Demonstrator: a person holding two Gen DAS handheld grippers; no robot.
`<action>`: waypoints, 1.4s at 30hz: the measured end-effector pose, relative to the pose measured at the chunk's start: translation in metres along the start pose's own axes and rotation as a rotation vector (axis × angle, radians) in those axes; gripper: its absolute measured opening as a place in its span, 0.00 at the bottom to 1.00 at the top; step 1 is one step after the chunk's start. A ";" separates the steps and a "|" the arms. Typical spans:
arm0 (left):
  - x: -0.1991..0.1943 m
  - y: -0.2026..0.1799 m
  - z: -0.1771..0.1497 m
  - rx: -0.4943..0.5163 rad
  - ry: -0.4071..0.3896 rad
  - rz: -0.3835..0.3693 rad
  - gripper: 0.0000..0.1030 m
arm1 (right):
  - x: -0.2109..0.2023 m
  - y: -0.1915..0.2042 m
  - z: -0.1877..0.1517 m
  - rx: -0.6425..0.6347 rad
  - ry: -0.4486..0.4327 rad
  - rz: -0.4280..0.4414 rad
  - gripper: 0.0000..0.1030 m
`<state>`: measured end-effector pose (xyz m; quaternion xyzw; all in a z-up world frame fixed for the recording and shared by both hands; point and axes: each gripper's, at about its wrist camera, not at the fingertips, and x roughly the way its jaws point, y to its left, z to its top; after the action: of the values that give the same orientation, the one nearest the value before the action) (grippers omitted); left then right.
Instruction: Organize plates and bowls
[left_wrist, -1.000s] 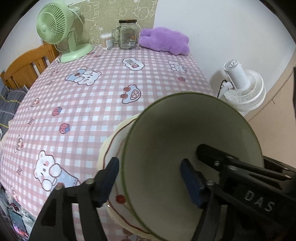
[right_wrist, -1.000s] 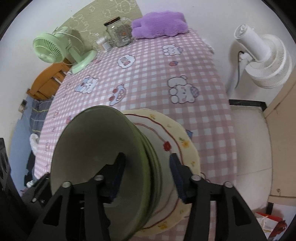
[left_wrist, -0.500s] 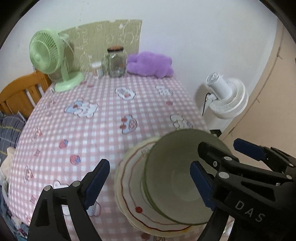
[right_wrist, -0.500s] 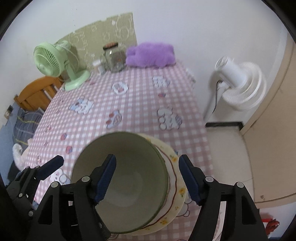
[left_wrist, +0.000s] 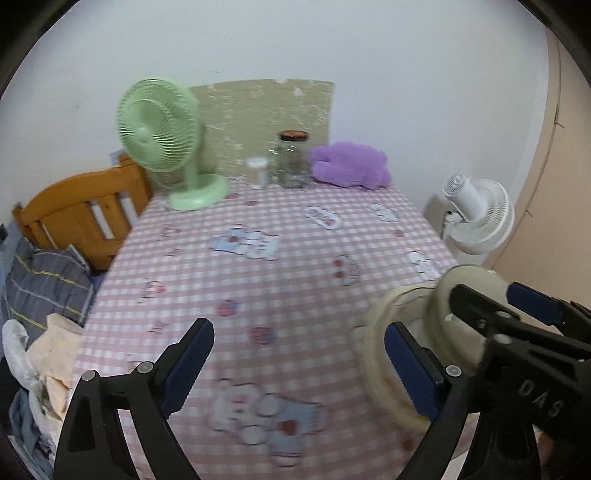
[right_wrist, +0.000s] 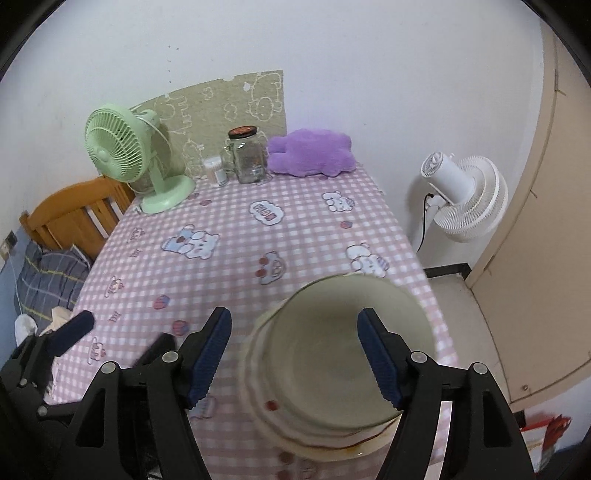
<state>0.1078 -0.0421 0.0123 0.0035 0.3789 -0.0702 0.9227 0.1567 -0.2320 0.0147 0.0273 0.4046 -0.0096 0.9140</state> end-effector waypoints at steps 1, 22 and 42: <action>-0.002 0.007 -0.004 0.004 -0.008 0.014 0.94 | -0.001 0.007 -0.004 0.001 -0.005 0.005 0.72; -0.048 0.070 -0.113 -0.131 -0.157 0.158 1.00 | -0.030 0.043 -0.108 -0.071 -0.166 0.022 0.83; -0.070 0.055 -0.132 -0.077 -0.209 0.123 1.00 | -0.057 0.038 -0.134 -0.038 -0.211 0.028 0.86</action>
<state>-0.0265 0.0296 -0.0352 -0.0159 0.2823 0.0011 0.9592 0.0208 -0.1862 -0.0320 0.0146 0.3059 0.0079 0.9519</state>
